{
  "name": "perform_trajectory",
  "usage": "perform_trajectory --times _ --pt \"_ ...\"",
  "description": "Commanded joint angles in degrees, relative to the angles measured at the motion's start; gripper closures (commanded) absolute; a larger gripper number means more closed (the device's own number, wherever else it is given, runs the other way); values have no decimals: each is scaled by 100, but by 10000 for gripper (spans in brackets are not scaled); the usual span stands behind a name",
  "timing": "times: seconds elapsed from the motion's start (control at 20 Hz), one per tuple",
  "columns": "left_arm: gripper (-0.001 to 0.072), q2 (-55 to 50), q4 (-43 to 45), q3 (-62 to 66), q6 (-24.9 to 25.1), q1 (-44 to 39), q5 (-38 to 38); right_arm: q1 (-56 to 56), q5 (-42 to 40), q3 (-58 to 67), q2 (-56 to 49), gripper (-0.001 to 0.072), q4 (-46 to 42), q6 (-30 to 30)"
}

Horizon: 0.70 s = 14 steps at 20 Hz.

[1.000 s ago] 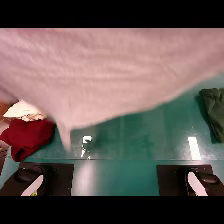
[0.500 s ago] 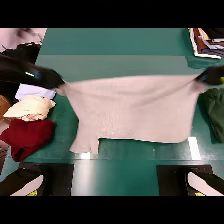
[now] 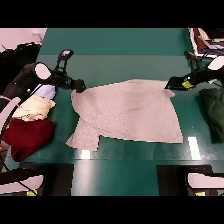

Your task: Fold the shirts.

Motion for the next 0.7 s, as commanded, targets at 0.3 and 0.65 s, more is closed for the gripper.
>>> perform_trajectory --times 0.3,0.65 --pt "105 619 -125 -319 118 1204 -2675 -793 1320 -313 1099 282 4 -153" --pt "105 750 -1558 -2459 713 1202 -1335 -1182 992 -1963 2400 282 199 -153"
